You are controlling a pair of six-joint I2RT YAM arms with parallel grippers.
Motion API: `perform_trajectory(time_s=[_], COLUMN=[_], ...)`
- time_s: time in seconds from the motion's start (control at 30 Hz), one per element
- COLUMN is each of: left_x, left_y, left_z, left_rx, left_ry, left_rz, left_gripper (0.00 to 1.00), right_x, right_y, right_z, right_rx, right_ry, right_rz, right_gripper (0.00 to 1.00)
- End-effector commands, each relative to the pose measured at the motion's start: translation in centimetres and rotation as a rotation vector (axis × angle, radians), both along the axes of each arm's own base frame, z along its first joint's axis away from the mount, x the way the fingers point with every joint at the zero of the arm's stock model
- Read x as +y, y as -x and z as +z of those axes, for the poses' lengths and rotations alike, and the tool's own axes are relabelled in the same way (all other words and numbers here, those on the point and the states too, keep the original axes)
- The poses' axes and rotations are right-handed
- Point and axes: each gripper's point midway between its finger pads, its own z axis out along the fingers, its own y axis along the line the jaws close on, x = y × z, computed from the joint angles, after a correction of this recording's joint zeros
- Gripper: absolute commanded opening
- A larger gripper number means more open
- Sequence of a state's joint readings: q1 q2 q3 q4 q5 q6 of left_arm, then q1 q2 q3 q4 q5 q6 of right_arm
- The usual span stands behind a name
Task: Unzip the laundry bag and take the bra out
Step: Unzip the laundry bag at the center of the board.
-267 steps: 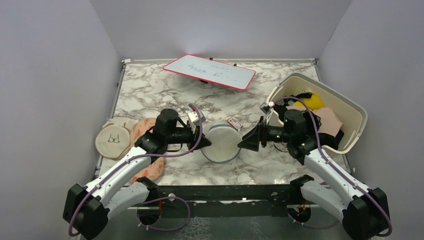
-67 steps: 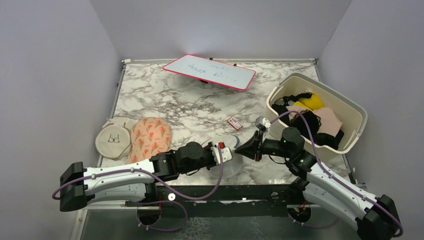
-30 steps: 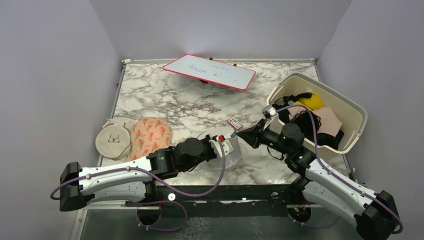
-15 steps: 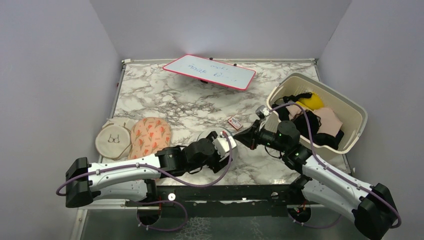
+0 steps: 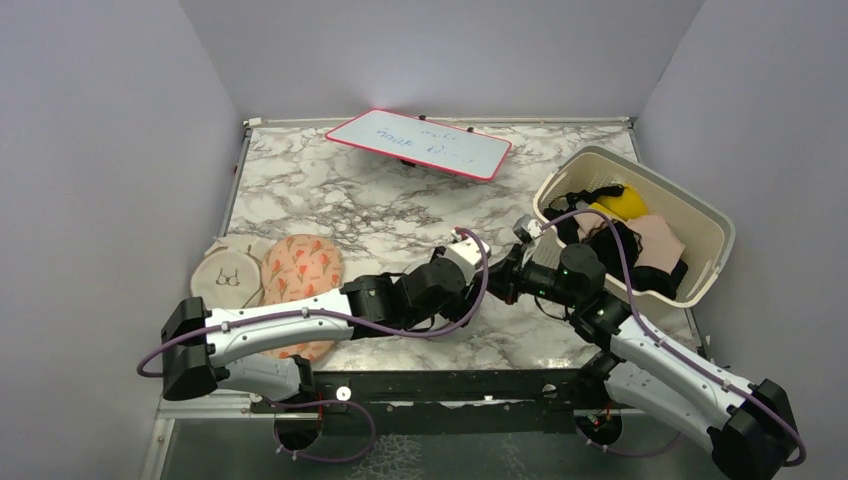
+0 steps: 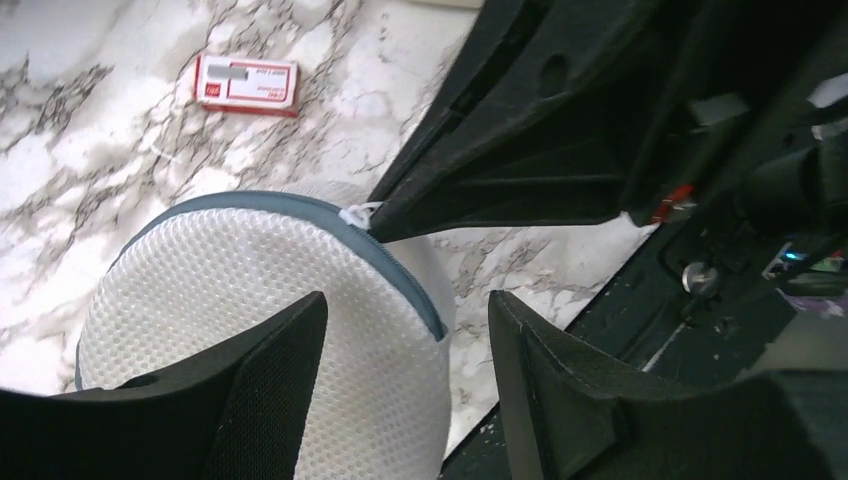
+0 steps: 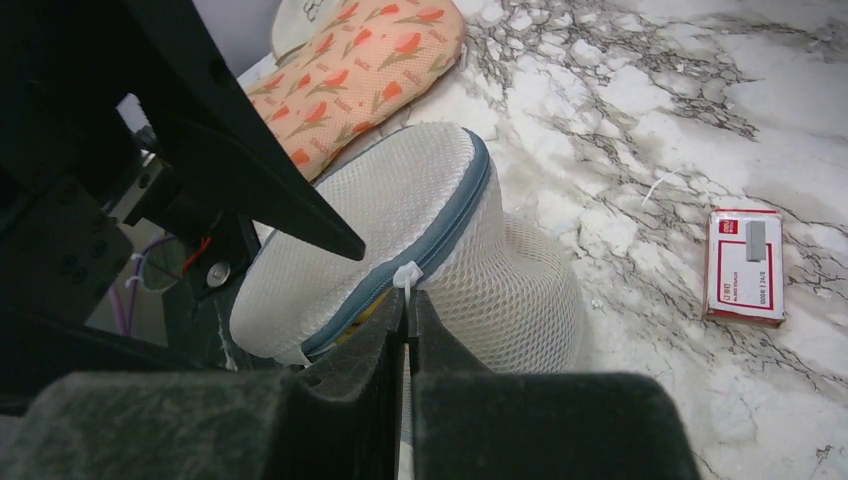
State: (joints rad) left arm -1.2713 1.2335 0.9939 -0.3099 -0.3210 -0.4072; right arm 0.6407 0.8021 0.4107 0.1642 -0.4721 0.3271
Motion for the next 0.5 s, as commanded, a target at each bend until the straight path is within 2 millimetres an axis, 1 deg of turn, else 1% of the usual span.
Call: perform_trajectory(time_s=[0.0, 0.13, 0.2, 0.3, 0.33, 0.37, 0.43, 0.47], left_x=[0.8, 0.9, 1.1, 1.3, 1.4, 1.4, 1.1, 1.1], left_y=[-1.8, -2.4, -2.7, -3.0, -3.0, -2.9, -2.7, -2.5], left_z=[-0.3, -0.4, -0.8, -1.2, -1.3, -1.4, -1.2, -1.1], left_rx=[-0.008, -0.02, -0.037, -0.056, -0.062, -0.068, -0.084, -0.093], left_ry=[-0.022, -0.048, -0.072, -0.109, -0.122, -0.134, -0.152, -0.16], left_rz=[0.139, 0.151, 0.158, 0.15, 0.144, 0.126, 0.074, 0.047], left_gripper=[0.49, 0.41, 0.34, 0.1, 0.07, 0.06, 0.01, 0.0], right_x=[0.3, 0.6, 0.5, 0.2, 0.1, 0.1, 0.1, 0.0], right_y=[0.4, 0.4, 0.6, 0.6, 0.5, 0.5, 0.5, 0.4], right_z=[1.3, 1.1, 1.1, 0.6, 0.3, 0.1, -0.1, -0.2], right_rx=[-0.049, -0.034, -0.037, -0.022, -0.014, -0.006, 0.009, 0.008], right_ry=[-0.017, 0.001, 0.005, 0.024, 0.033, 0.039, 0.059, 0.067], right_rz=[0.04, 0.057, 0.069, 0.052, 0.047, 0.044, 0.043, 0.039], right_gripper=[0.01, 0.01, 0.01, 0.01, 0.01, 0.01, 0.01, 0.01])
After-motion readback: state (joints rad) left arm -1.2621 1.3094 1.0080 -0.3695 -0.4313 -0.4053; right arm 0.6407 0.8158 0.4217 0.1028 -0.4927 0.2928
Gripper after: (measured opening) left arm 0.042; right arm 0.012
